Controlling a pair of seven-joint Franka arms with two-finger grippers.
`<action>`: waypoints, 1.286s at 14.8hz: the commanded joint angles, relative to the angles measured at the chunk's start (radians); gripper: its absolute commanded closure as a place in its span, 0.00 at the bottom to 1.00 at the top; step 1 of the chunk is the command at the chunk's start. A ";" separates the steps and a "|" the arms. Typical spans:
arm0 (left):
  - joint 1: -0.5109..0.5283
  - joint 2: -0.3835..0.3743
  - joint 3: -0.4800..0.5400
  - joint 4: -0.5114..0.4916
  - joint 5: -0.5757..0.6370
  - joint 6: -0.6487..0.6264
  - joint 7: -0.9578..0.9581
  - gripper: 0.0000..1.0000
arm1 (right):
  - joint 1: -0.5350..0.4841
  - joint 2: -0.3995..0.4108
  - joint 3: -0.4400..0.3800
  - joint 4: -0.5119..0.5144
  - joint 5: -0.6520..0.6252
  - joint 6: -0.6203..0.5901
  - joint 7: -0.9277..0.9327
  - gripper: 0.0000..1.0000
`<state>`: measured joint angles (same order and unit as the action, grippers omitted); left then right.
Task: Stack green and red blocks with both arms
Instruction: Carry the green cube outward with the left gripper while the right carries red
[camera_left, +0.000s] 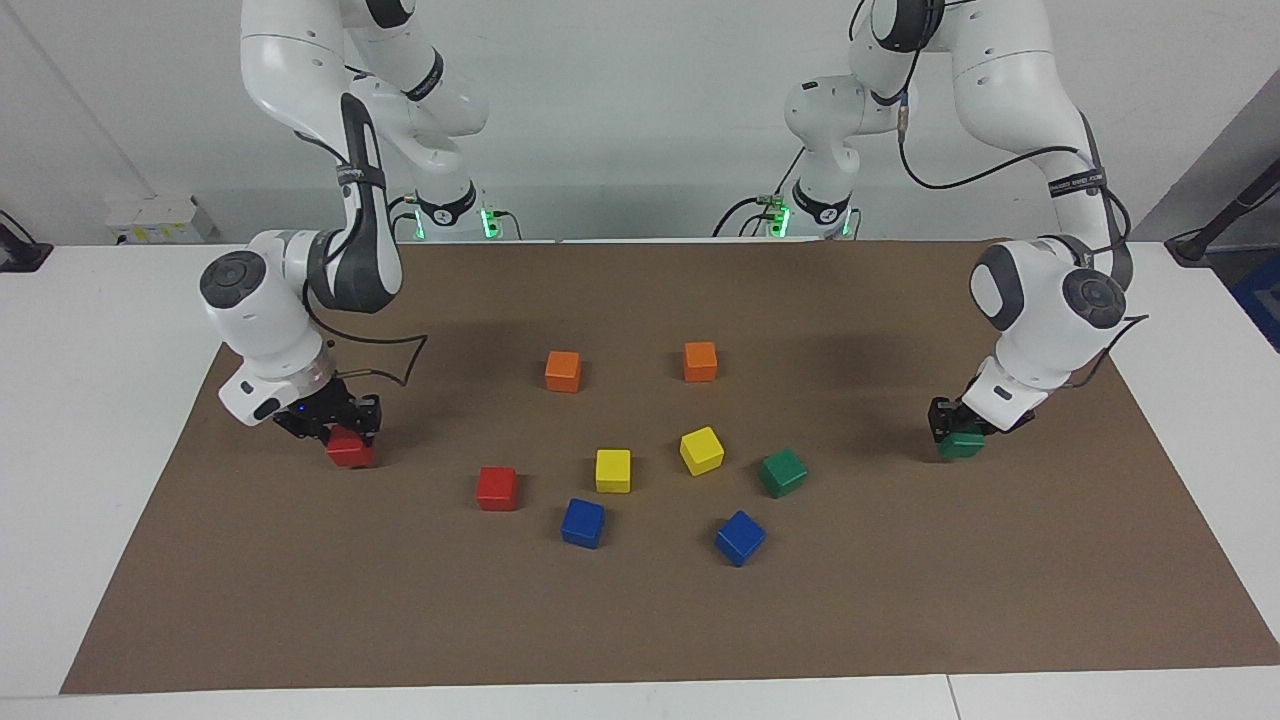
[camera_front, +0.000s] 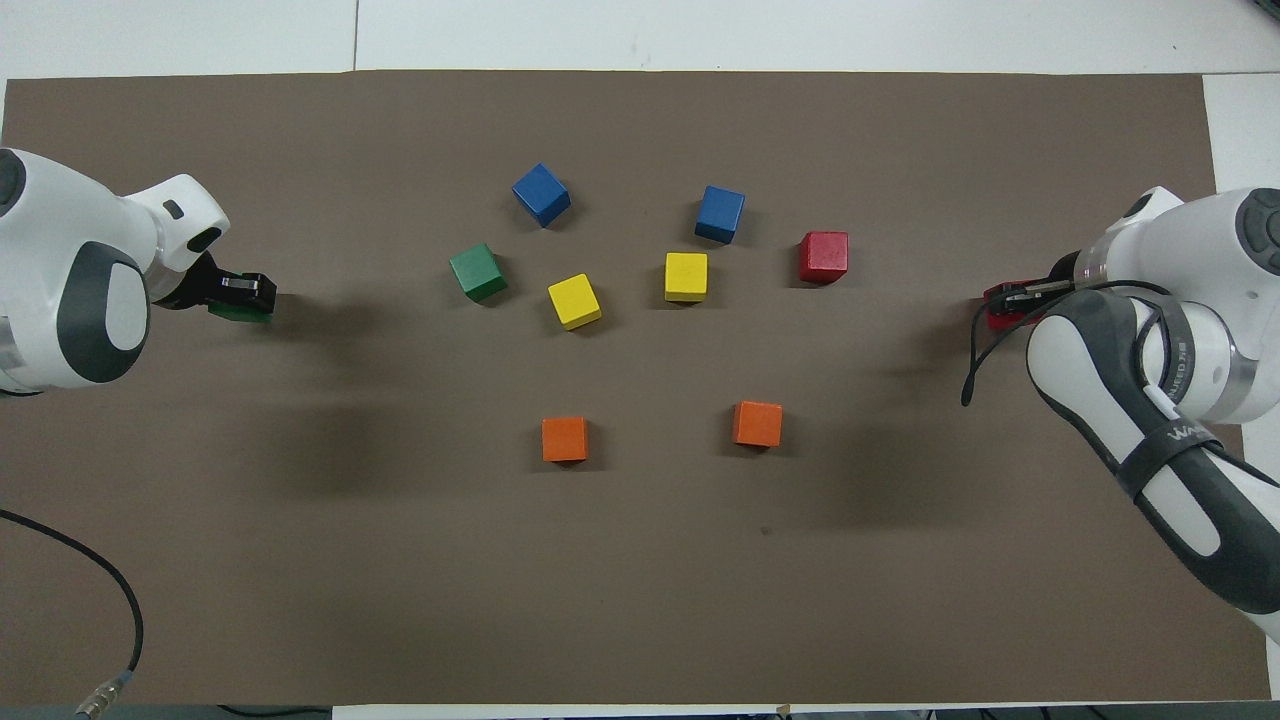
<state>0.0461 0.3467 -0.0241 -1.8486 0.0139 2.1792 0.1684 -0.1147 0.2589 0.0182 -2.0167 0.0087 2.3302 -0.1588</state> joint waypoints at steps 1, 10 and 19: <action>0.015 0.017 -0.010 0.000 -0.009 0.027 0.014 1.00 | -0.028 0.000 0.011 -0.016 -0.006 0.029 -0.044 1.00; 0.014 0.003 -0.010 -0.055 -0.015 0.048 -0.153 1.00 | -0.026 0.003 0.011 -0.037 -0.006 0.061 -0.039 1.00; 0.015 0.003 -0.008 -0.067 -0.015 0.071 -0.141 0.00 | -0.022 0.017 0.011 -0.037 -0.006 0.078 -0.033 1.00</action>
<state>0.0482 0.3591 -0.0253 -1.9033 0.0086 2.2271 0.0237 -0.1240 0.2704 0.0187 -2.0409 0.0087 2.3655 -0.1682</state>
